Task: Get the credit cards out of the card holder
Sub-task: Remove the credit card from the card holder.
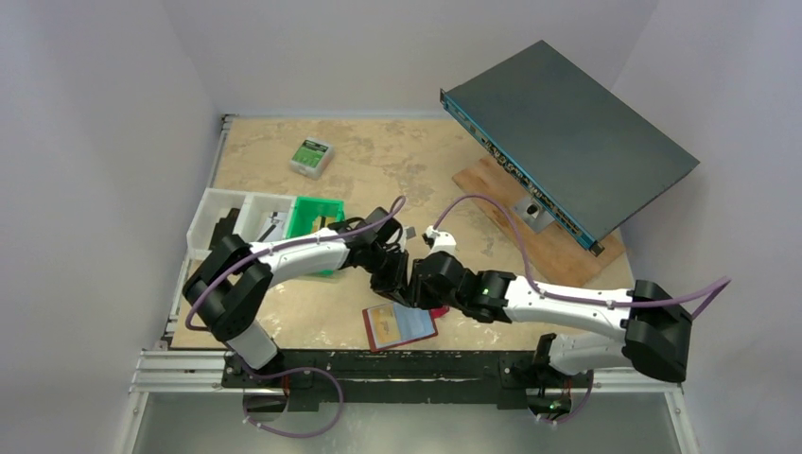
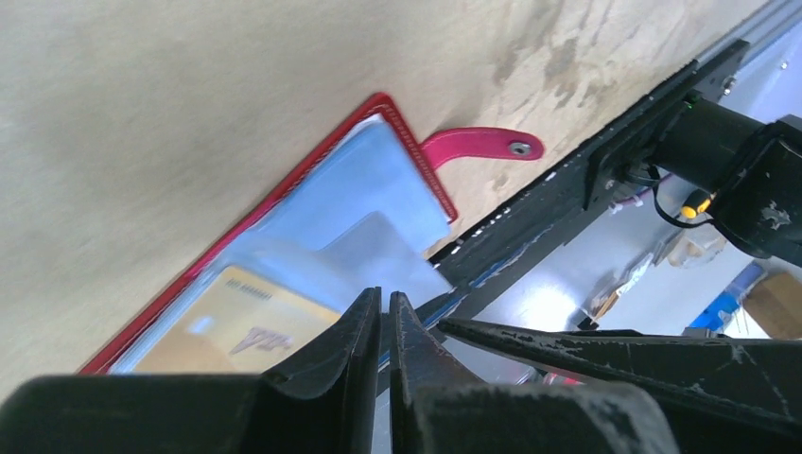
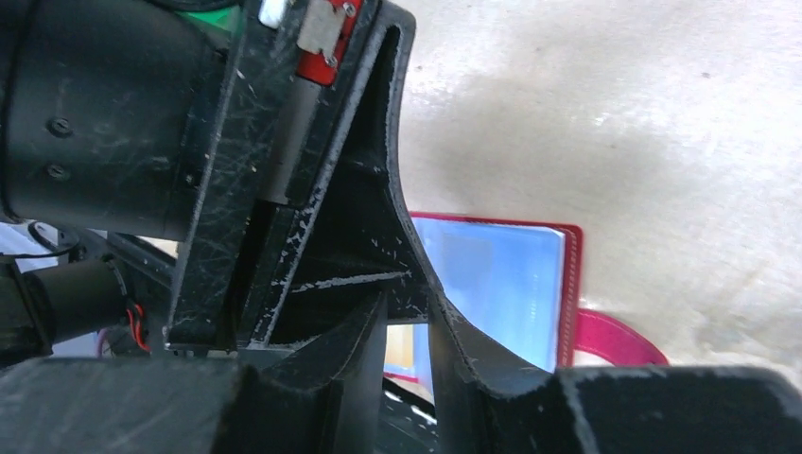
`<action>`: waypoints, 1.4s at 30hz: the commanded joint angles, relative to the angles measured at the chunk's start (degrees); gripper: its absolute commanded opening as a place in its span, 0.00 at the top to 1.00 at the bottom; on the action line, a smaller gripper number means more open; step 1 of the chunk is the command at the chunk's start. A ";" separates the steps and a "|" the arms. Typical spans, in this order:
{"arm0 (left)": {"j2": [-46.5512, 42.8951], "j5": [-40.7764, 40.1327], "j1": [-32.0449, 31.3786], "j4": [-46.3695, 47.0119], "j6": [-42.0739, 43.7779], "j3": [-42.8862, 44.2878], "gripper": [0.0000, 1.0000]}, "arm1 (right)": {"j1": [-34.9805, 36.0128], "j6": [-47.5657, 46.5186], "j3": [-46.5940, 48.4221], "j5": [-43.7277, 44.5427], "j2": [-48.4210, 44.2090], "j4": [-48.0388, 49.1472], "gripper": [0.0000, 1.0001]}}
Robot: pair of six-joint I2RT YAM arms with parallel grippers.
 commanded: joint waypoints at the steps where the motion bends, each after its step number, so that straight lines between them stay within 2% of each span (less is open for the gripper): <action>1: -6.15 -0.17 2.88 2.78 0.64 2.22 0.92 | 2.33 -0.80 1.78 -9.42 4.65 9.94 0.77; 9: -15.90 -6.91 7.59 -6.27 1.91 -2.97 0.89 | 2.32 1.74 1.12 -13.58 10.55 13.76 0.82; 17: -21.34 -7.20 7.57 -5.79 0.55 -11.34 0.88 | 0.17 5.28 -3.13 -15.82 13.07 16.77 0.82; 22: -20.76 -6.36 6.44 -3.65 -0.31 -14.99 0.89 | -1.50 6.22 -5.93 -15.88 11.34 17.79 0.80; 31: -17.73 -8.69 3.03 -1.73 -2.18 -16.50 0.95 | -2.00 6.93 -7.78 -18.65 13.05 22.26 0.76; 36: -17.25 -13.06 1.67 -4.07 -2.33 -15.98 0.99 | -2.28 7.00 -8.21 -18.66 13.82 22.55 0.76; 42: -14.91 -13.02 0.86 -2.44 -2.42 -16.59 1.00 | -2.41 7.05 -8.34 -19.02 15.00 23.16 0.75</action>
